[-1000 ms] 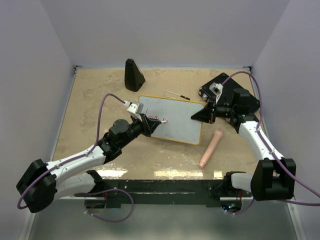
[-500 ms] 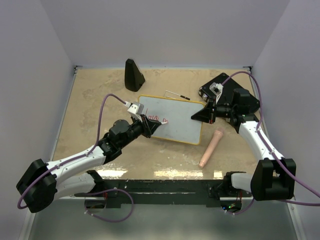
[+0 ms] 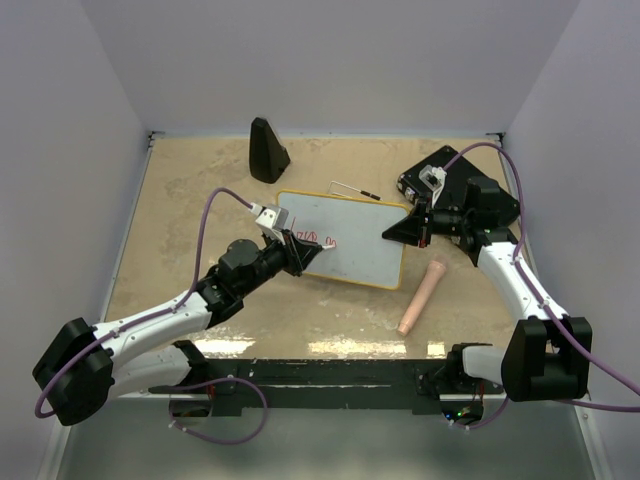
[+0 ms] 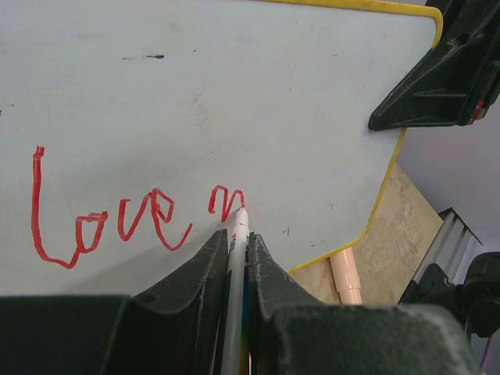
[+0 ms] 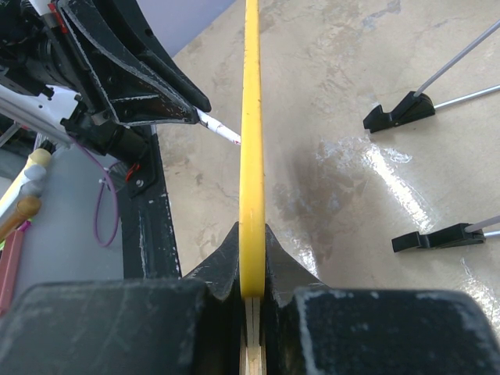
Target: Write a sentence on the whiteboard
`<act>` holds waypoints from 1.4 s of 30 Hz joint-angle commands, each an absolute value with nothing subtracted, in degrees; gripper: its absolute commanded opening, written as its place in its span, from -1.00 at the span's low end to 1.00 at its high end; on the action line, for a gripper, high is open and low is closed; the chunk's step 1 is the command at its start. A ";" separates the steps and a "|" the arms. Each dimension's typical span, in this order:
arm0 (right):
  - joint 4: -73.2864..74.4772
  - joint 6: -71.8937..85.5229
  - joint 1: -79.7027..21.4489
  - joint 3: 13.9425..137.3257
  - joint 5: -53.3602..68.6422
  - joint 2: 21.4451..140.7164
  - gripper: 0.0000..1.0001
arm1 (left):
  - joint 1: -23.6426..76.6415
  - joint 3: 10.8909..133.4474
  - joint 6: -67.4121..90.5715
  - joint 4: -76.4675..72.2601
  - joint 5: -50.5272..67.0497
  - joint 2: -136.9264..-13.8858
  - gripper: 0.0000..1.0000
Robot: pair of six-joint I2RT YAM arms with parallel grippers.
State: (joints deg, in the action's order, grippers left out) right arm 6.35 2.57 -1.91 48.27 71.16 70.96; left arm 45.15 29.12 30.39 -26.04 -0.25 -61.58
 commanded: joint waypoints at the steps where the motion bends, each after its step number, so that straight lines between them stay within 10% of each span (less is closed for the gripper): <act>1: 3.52 3.78 -2.02 48.78 76.38 69.26 -1.00 | 45.35 28.57 29.88 -26.28 -0.70 -60.99 -1.00; 42: 3.52 3.78 -2.02 48.78 76.29 68.99 -1.00 | 45.35 28.48 29.62 -24.52 -0.44 -59.94 -1.00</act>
State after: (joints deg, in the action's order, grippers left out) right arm 6.37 2.59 -1.91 48.25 71.31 70.96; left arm 45.15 29.12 30.39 -24.34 -0.23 -60.75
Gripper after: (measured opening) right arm 0.055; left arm 0.182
